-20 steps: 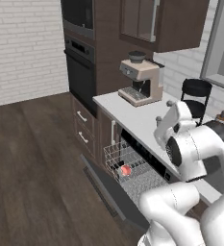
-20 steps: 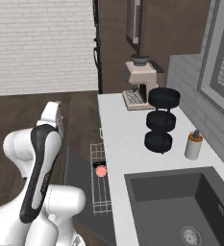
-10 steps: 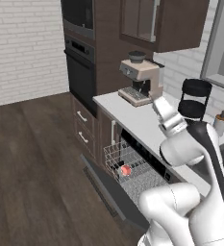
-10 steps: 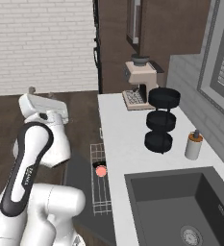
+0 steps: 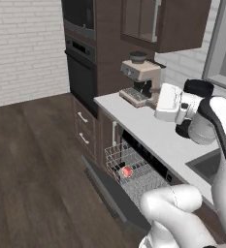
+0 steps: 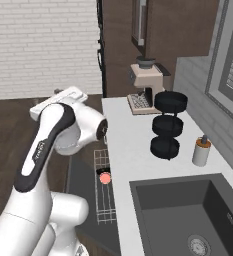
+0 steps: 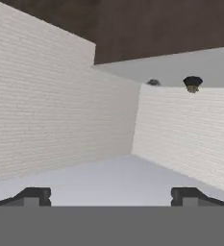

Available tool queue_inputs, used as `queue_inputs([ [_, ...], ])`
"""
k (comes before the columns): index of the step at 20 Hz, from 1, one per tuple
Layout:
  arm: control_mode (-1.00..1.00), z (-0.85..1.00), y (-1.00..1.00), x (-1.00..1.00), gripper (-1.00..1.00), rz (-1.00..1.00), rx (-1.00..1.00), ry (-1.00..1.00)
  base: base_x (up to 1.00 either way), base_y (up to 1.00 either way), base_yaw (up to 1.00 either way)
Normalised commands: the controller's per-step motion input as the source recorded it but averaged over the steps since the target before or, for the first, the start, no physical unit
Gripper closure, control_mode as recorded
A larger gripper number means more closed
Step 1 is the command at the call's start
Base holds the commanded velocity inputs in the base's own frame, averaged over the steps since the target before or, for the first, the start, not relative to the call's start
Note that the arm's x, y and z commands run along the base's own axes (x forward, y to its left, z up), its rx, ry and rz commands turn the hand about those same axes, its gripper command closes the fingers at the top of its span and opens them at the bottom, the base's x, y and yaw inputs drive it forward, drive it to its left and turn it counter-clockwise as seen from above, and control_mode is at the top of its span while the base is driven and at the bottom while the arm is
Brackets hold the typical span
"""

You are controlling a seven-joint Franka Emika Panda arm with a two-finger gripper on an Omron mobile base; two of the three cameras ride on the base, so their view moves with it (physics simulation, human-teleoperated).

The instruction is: Pick up the cup and bowl from the counter, place them in the dishwasher, and close the dishwasher door.

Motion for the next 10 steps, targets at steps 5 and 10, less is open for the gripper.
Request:
queue_inputs([
  [5,-1.0,-0.13,0.66,-0.25,-1.0,-0.1,-1.0,-0.23,0.0,0.0,0.0],
  [10,-1.0,-0.78,0.98,-0.71,-1.0,-0.02,-0.98,0.02,0.0,0.0,0.0],
])
